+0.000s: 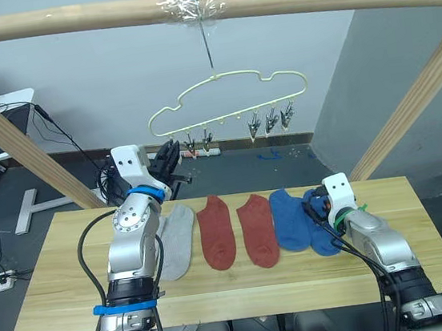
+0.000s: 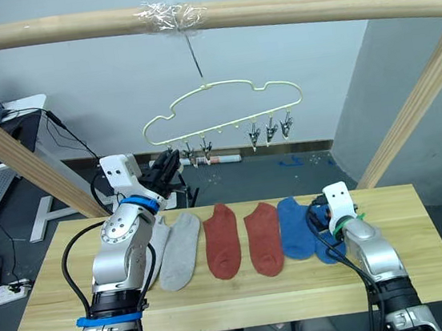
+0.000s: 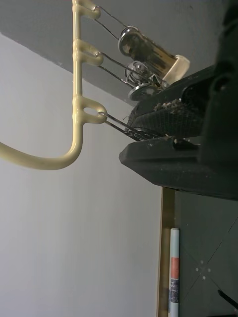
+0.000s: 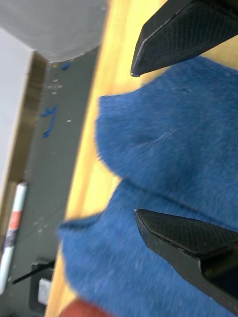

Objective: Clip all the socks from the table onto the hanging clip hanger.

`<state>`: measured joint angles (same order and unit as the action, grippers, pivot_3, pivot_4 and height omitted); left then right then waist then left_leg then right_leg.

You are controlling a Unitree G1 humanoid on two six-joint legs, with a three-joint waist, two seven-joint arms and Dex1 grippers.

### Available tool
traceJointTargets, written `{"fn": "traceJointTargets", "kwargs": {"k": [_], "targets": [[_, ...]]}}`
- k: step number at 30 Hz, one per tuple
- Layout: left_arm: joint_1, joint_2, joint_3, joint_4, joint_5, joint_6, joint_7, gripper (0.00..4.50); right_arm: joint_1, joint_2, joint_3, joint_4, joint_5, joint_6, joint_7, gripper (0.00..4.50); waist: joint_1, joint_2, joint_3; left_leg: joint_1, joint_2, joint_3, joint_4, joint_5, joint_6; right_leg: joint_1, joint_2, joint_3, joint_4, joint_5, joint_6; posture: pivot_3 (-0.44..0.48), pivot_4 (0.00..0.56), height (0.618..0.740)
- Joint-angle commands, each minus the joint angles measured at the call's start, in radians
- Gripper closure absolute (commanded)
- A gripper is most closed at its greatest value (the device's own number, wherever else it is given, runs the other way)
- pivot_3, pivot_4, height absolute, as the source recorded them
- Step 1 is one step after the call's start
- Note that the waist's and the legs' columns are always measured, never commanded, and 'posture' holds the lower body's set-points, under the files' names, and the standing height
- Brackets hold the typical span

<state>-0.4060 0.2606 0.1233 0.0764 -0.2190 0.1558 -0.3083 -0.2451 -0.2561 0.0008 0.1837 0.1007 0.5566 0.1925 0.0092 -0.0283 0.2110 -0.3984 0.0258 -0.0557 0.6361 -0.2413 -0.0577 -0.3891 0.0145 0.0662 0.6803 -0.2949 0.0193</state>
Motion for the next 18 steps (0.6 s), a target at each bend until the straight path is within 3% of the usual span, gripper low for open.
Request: {"fn": "traceJointTargets", "kwargs": {"k": [1, 6, 9, 18], "targets": [[-0.004, 0.005, 0.006, -0.022, 0.003, -0.006, 0.003, 4.33, 0.018, -0.014, -0.016, 0.011, -0.017, 0.003, -0.008, 0.00, 0.000, 0.000, 0.000, 0.000, 0.000, 0.000, 0.000, 0.000, 0.000, 0.000, 0.000, 0.000, 0.000, 0.000, 0.000, 0.139, 0.178, 0.740], [-0.005, 0.001, 0.001, -0.025, 0.002, -0.006, 0.002, 4.33, 0.034, -0.006, -0.026, 0.017, 0.001, 0.008, 0.010, 0.00, 0.001, 0.000, 0.000, 0.000, 0.000, 0.001, 0.000, 0.000, 0.000, 0.000, 0.000, 0.000, 0.000, 0.000, 0.000, 0.140, 0.172, 0.740], [-0.015, 0.001, 0.010, -0.007, -0.006, -0.003, 0.004, 4.33, 0.037, -0.006, 0.003, 0.012, -0.013, -0.025, 0.032, 0.61, 0.001, 0.000, 0.000, 0.001, 0.000, 0.000, 0.000, 0.000, 0.000, 0.000, 0.000, -0.001, 0.000, 0.000, 0.001, 0.135, 0.167, 0.740], [-0.035, 0.027, 0.030, 0.023, -0.040, 0.015, -0.032, 4.33, 0.101, -0.091, 0.064, 0.018, -0.080, -0.122, 0.101, 3.86, 0.007, 0.000, -0.001, 0.000, -0.001, 0.001, 0.000, 0.000, 0.000, 0.000, 0.000, -0.001, 0.000, 0.000, 0.000, 0.135, 0.166, 0.740]]}}
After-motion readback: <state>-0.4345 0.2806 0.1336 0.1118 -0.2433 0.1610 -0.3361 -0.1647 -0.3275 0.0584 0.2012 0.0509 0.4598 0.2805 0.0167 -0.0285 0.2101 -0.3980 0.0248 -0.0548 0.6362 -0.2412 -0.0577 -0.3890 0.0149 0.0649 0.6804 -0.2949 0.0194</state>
